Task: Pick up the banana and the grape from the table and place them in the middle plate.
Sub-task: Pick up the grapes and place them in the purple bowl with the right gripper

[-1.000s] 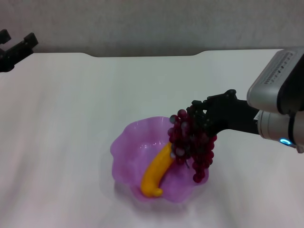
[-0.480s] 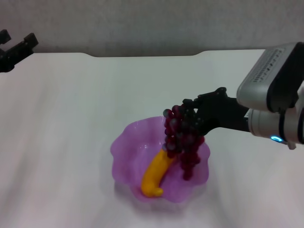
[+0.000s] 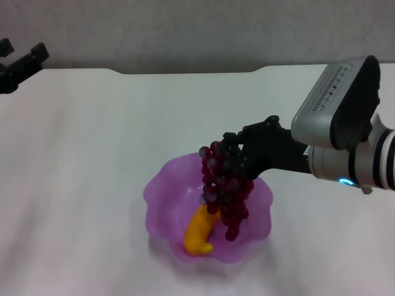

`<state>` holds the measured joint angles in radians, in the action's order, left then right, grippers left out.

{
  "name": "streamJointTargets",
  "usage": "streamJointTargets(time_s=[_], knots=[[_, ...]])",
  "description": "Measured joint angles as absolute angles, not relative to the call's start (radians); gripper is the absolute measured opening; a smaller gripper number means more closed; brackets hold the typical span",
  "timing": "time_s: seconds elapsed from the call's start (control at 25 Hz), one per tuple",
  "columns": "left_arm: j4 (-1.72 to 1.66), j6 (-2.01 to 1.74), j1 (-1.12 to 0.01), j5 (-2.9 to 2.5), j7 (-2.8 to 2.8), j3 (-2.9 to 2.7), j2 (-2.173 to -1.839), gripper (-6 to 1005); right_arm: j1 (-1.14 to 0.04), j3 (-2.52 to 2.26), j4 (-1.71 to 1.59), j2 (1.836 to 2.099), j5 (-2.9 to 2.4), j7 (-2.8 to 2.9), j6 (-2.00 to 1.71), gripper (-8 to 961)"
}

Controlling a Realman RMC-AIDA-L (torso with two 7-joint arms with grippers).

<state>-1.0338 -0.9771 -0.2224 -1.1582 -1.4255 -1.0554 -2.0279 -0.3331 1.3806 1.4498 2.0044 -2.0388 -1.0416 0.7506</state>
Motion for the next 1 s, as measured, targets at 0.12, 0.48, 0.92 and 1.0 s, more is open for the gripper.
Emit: streamJointTargets(time_s=[0.12,0.48,0.92,1.0], knots=[[-1.034,-0.977,-0.223,-1.158,-1.427,-1.055,-2.028,877,-0.336,1.370,1.444,2.004,-2.039,-1.042,0.748,141],[-1.034,-0.977,-0.225,-1.158,-1.428,-1.055,-2.028,877,-0.380,1.343,1.372,2.005,-2.036,-1.039,0.744,140],[-1.034,-0.979,-0.227,-1.158,-1.428,-1.055,-2.028,876,-0.449,1.315,1.258,2.006,-1.997,-1.046,0.738,138],[-1.034,-0.979,-0.227,-1.161,-1.428,-1.055,-2.028,876,-0.454,1.312,1.246,2.006,-1.996,-1.047,0.734,138]])
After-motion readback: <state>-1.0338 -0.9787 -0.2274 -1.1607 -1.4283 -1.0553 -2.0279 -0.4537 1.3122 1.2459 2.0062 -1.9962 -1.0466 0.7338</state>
